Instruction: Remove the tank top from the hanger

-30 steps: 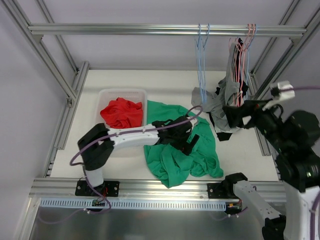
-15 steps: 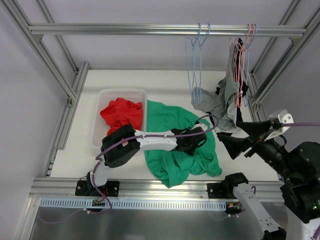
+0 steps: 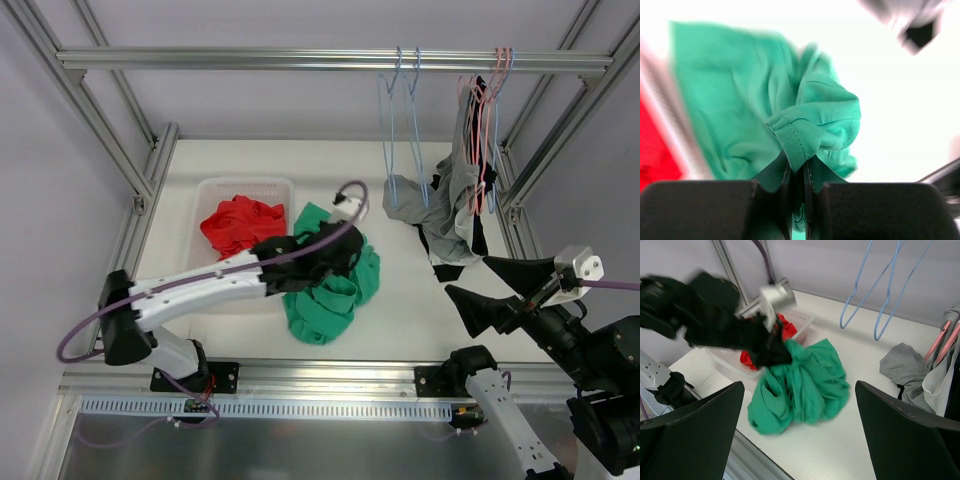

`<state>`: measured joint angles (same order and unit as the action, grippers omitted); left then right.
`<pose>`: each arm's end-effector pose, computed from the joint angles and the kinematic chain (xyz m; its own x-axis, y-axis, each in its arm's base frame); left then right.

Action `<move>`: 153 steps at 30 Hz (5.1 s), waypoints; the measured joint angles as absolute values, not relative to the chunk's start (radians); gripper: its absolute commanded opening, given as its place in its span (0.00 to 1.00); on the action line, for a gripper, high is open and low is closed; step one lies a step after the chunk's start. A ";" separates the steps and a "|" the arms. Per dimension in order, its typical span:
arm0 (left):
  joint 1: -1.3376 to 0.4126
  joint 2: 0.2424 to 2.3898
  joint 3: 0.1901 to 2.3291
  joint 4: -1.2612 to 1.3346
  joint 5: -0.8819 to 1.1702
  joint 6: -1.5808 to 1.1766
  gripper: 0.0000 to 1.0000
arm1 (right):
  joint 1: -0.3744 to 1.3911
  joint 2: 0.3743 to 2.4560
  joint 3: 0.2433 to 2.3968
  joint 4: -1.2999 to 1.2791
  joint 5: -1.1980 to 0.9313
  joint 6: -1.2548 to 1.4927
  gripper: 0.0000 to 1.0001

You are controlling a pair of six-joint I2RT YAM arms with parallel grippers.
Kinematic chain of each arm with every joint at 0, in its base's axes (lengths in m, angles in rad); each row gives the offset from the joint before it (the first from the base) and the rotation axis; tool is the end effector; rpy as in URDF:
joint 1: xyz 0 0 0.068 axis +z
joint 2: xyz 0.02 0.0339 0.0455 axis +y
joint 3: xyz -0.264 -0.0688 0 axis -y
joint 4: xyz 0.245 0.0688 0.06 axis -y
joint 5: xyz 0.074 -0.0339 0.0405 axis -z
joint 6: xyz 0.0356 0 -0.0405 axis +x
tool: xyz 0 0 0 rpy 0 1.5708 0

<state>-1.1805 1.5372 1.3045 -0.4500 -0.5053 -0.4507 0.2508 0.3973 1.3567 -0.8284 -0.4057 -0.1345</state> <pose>0.1472 -0.3125 0.3129 -0.5063 0.2289 -0.8314 0.4952 0.8665 -0.0631 -0.0288 0.0071 0.4646 0.2068 -0.0742 -0.9756 -0.5846 0.7902 -0.1840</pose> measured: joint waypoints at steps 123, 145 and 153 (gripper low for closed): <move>-0.302 0.615 0.835 -0.643 0.342 -0.240 0.99 | 0.166 1.457 1.953 -0.857 0.115 -0.308 0.53; -0.302 0.639 0.828 -0.625 0.393 -0.240 0.99 | 0.118 1.445 1.954 -0.865 0.036 -0.303 0.51; -0.302 0.641 0.822 -0.624 0.395 -0.240 0.99 | 0.094 1.438 1.952 -0.868 0.022 -0.305 0.47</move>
<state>-0.3016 0.6407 0.8219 -0.6243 0.3950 -0.2401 0.0940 1.4380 1.9522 -0.8677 0.0219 -0.3046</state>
